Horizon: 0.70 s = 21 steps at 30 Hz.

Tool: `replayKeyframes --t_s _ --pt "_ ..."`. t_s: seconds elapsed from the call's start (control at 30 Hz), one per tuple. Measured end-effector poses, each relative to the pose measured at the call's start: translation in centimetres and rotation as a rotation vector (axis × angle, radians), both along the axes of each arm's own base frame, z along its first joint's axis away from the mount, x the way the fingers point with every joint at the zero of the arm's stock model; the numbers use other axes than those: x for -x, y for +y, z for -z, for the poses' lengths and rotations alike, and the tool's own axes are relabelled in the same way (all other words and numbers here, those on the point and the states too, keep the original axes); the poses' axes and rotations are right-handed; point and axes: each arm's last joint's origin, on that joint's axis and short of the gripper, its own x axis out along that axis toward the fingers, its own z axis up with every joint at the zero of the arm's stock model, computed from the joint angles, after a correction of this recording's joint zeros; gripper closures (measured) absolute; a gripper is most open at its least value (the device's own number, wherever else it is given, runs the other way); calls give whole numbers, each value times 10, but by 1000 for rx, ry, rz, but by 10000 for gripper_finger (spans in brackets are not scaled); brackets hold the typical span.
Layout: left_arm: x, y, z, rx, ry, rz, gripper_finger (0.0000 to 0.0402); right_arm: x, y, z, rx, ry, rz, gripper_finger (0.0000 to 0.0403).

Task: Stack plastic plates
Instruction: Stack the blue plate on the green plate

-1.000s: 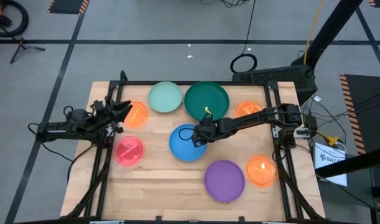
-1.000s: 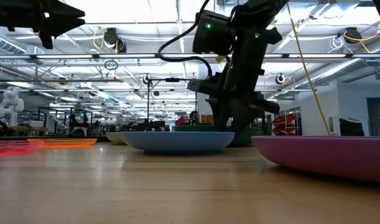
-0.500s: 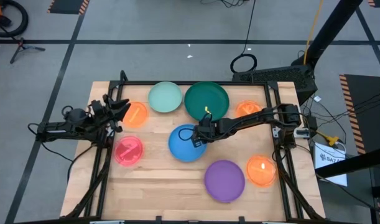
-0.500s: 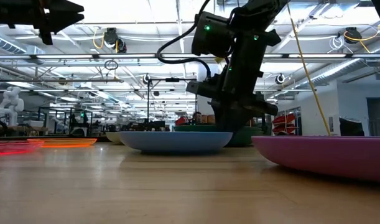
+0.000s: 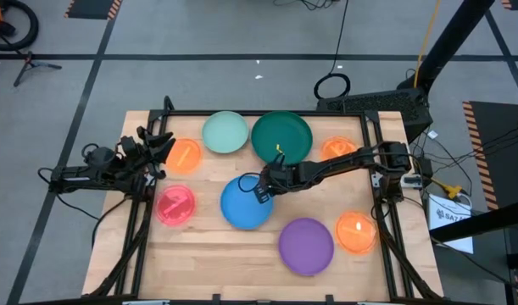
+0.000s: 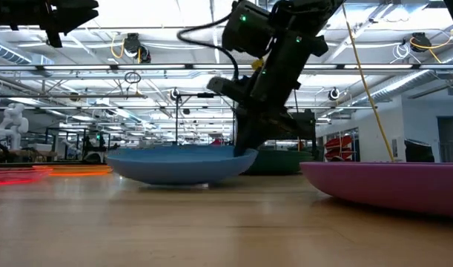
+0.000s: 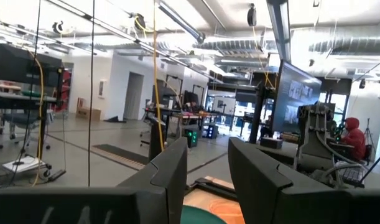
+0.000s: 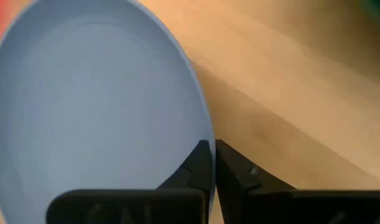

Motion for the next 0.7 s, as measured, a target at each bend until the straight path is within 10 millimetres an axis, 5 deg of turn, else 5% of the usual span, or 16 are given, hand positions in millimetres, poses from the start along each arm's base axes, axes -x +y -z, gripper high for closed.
replayKeyframes --t_s 0.43,0.7 --pt "1 0 -2 -24 -9 -10 279 -21 -32 -31 21 -138 -168 401" --pt "1 0 -2 -22 -11 -9 279 -12 -71 -62 18 -139 -213 400"
